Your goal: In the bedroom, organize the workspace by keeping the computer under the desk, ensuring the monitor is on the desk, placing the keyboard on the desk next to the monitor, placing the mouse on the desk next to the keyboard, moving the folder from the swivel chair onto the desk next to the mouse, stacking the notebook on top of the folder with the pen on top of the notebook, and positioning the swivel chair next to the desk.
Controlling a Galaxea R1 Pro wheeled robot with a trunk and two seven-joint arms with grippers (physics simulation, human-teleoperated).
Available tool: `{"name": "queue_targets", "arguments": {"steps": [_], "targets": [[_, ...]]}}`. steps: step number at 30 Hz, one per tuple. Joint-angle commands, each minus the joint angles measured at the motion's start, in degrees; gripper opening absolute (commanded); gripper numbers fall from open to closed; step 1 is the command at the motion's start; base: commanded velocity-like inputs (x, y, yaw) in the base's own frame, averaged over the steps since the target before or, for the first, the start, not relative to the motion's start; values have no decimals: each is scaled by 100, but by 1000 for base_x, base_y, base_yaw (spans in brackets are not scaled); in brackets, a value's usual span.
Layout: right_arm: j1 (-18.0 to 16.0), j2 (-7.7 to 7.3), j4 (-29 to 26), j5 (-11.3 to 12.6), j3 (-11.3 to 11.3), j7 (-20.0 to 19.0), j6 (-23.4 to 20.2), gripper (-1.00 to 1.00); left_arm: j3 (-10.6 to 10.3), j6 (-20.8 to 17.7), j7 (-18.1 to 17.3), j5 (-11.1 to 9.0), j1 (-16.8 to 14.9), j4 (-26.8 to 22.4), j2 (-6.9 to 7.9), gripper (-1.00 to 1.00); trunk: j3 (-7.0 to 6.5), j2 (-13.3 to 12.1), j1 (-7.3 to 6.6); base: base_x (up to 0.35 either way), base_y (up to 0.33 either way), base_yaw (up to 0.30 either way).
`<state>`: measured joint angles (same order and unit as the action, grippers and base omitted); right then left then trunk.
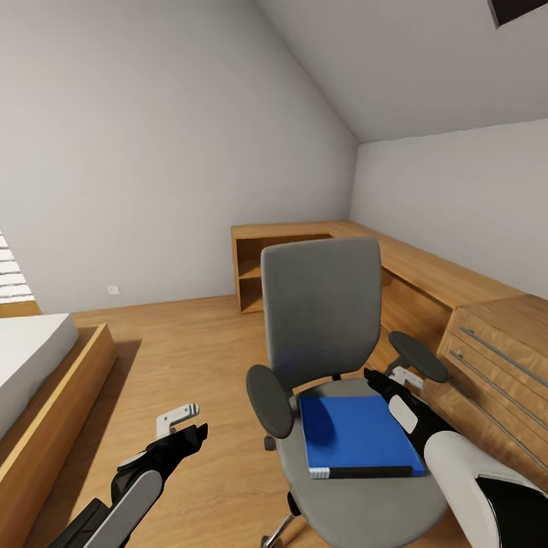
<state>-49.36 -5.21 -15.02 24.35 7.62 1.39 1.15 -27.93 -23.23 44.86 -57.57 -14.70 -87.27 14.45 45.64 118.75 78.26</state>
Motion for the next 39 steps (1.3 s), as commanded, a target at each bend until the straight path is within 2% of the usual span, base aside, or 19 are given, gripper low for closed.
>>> {"name": "queue_targets", "arguments": {"steps": [1, 13, 25, 31, 39], "targets": [[-3, -2, 2, 61, -15, 12, 11, 100, -11, -8, 44, -29, -6, 1, 5, 100, 6, 3, 1, 144, 0, 0], [-3, 2, 8, 51, -29, 68, -28, 100, -11, -8, 43, -12, -6, 72, 5, 100, 6, 3, 1, 119, 0, 0], [-3, -6, 16, 51, -41, 145, -68, 100, -7, 0, 54, -14, -6, 37, -20, 100, 6, 3, 1, 12, 0, 0], [-3, -6, 17, 52, -42, 337, -246, 100, -11, 2, 64, -4, -6, 35, -21, 100, 113, 243, 133, 0, 0, 0], [-3, -6, 17, 52, -42, 368, -282, 100, -8, 3, 66, -1, -6, 35, -21, 100, 257, 564, 309, 0, 0, 0]]}}
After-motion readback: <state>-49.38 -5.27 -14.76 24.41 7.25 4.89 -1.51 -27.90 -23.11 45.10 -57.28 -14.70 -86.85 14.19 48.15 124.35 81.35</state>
